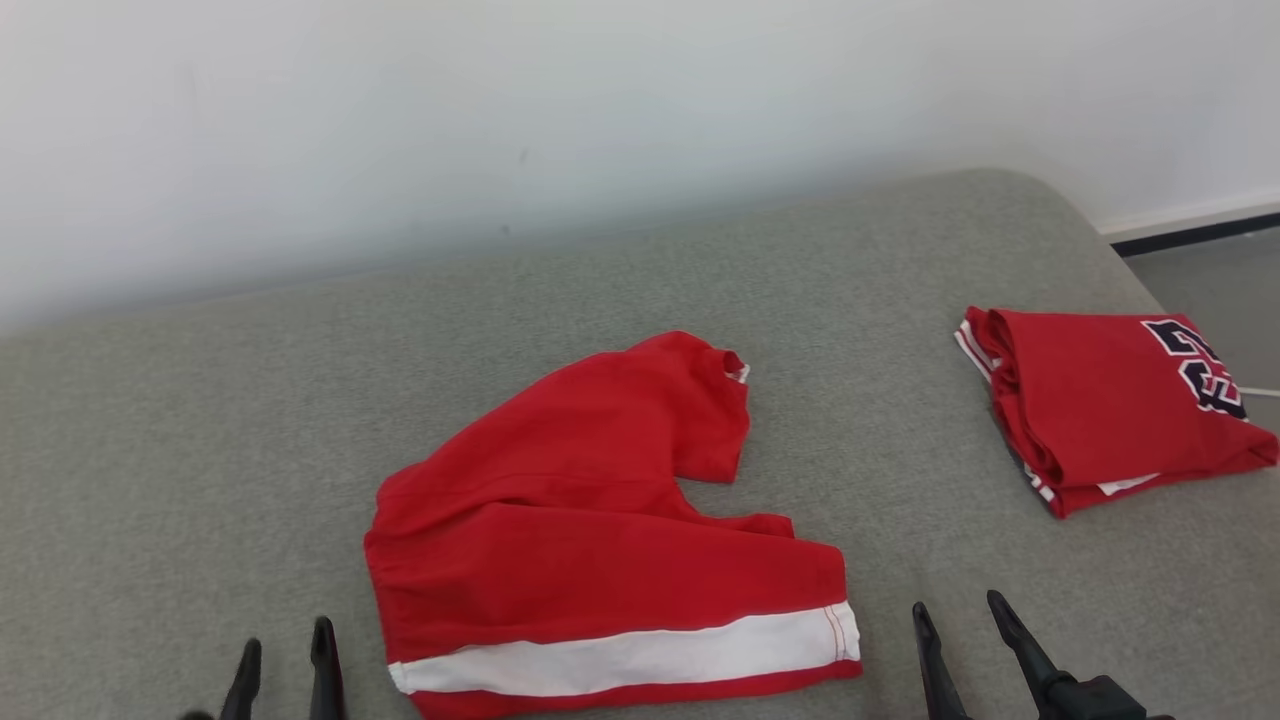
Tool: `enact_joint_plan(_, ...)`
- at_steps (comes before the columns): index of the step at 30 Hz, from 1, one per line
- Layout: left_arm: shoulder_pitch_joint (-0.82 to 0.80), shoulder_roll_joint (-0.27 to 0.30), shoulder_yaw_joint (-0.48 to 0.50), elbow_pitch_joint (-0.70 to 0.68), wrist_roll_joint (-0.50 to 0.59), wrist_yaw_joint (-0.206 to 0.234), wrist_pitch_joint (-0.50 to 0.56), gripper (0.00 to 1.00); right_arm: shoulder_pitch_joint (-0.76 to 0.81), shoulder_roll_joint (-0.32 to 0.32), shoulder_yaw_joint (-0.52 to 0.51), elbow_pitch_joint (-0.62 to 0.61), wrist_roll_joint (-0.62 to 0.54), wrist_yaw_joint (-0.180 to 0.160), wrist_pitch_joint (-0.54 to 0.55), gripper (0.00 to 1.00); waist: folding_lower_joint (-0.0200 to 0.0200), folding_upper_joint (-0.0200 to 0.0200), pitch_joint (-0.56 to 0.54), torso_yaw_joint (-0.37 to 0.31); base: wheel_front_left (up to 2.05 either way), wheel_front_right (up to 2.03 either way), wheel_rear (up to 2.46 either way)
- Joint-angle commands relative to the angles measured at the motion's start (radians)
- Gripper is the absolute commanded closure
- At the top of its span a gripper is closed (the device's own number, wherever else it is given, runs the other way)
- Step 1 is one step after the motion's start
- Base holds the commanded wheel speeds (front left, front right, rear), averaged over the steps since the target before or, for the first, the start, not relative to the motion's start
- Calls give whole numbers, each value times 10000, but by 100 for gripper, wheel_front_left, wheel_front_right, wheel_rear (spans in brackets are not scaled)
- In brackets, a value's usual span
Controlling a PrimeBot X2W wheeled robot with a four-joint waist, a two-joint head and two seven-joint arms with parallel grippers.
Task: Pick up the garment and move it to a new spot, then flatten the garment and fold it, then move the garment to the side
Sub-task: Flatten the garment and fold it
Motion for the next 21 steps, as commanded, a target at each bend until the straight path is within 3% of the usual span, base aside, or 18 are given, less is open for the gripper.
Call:
enact_joint_plan(1, 412, -98, 123, -353, 162, -91, -121, 0, 78, -3, -69, -80, -44, -31, -27, 0, 1, 0, -70, 191, 0, 0, 0)
enact_joint_plan(5, 1411, -494, 918, -1757, 965, -408, -177, 0, 163, 0, -212, -151, -72, -31, -71, 0, 1, 0, -152, 519, 0, 0, 0)
enact_joint_plan(11, 2640, -1285, 2045, -3283, 2482, -1529, -176, 0, 225, -2, -385, -48, -98, -31, -110, 0, 1, 0, -366, 1026, 0, 0, 0)
enact_joint_plan(21, 3383, -1662, 2784, -3430, 3621, -1959, -179, 0, 305, -2, -586, 209, -180, -31, -144, 0, 1, 0, -820, 1433, 0, 0, 0)
